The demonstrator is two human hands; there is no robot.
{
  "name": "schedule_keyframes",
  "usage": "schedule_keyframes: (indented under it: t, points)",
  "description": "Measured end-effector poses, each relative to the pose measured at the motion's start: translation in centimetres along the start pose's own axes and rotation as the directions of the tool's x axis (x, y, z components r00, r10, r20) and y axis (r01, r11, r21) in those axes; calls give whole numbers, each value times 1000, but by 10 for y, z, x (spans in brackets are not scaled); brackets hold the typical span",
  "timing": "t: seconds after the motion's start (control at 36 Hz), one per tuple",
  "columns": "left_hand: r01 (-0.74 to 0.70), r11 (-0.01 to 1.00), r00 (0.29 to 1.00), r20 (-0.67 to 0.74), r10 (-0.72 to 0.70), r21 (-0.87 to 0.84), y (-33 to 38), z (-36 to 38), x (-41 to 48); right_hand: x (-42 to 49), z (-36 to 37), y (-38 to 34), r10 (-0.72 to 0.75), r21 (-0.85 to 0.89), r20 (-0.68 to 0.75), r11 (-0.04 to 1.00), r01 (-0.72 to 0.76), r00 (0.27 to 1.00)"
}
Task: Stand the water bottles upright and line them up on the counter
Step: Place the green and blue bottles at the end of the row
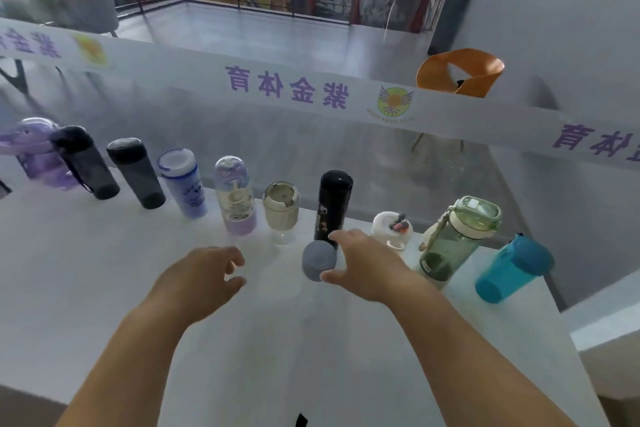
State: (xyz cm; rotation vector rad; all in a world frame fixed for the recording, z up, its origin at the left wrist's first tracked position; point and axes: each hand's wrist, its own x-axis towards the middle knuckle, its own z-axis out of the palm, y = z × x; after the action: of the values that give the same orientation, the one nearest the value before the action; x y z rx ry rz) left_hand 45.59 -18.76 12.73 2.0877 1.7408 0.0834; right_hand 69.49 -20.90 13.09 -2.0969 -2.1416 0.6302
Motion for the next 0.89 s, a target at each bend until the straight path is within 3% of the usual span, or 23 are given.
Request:
schedule_keyframes:
  t: [0.17, 0.5, 0.67, 0.89]
  points:
    - [-25, 1000, 998, 61, 24, 7, -26, 14, 4, 25, 30, -21, -37, -19, 5, 999, 37, 999]
    - [-88, 996, 985, 150, 89, -12, -27, 38, 25, 19, 42, 3, 83, 24, -15, 996, -82, 996]
    - [-187, 982, 960, 214, 180, 11, 5, 55, 40, -9, 29, 47, 221, 85, -59, 973, -216, 973]
    - [-311, 950, 910, 298, 289, 30, 81, 82, 59, -65, 2, 129, 473, 133, -76, 877, -462, 877]
